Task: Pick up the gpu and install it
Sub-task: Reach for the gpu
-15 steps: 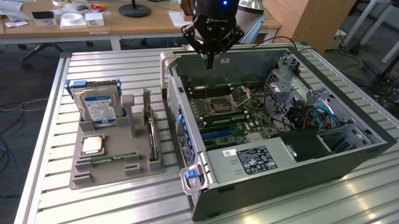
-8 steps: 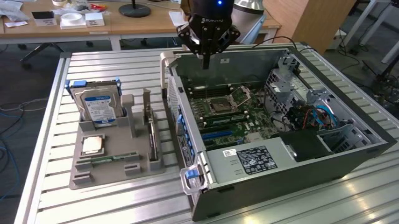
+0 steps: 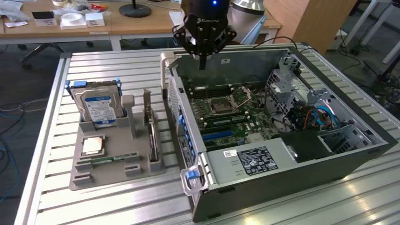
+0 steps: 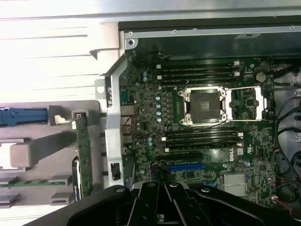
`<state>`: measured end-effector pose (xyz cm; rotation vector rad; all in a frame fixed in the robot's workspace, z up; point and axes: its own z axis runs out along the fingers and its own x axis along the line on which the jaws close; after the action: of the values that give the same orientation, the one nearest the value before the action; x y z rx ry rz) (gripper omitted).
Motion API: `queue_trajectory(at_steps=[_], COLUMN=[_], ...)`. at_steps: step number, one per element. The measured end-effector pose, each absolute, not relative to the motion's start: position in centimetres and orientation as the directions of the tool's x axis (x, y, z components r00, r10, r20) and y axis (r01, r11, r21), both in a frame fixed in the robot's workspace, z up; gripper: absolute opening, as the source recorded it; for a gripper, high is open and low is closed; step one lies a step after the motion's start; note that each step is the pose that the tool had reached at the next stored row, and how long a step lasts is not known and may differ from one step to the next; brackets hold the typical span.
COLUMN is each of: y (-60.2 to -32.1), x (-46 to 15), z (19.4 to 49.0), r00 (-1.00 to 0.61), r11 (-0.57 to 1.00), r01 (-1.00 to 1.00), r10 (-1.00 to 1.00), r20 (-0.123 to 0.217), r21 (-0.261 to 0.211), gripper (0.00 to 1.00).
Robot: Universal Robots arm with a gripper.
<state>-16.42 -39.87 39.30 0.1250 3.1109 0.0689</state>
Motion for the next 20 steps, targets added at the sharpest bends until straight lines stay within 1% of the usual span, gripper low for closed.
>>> queue_trajectory(at_steps=[20], y=[-39.8], x=[-18.6], z=[39.3], r00=[-0.996], r11=[0.995], r01=[0.085], r10=[0.086], r20=[-0.028], r21=[0.045], gripper=[0.11])
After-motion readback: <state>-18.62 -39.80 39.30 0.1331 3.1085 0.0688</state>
